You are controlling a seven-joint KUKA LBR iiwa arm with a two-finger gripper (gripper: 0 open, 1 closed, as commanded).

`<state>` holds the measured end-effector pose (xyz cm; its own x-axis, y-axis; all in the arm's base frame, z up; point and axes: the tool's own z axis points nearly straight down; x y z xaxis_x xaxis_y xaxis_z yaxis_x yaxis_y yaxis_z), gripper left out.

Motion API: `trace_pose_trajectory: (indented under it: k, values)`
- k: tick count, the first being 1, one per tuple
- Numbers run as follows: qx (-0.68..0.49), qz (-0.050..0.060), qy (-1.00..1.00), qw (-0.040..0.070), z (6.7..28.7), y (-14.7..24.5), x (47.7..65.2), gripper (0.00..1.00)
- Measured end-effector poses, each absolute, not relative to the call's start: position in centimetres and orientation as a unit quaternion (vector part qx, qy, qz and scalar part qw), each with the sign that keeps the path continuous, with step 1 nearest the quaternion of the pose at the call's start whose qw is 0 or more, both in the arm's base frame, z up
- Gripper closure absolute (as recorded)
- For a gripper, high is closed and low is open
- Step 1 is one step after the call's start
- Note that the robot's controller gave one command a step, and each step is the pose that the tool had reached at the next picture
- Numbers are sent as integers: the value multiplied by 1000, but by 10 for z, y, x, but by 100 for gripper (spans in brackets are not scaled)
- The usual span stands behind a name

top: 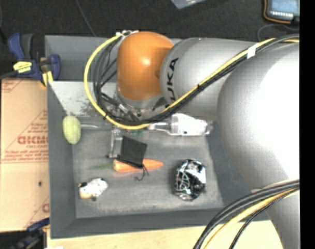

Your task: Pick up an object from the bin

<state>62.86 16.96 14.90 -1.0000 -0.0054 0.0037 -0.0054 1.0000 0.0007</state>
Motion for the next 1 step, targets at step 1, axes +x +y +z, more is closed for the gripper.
trace_pose_trajectory:
  k: [1]
  values:
    - [1, -1, -1000, -2, 154, 169, 630, 0]
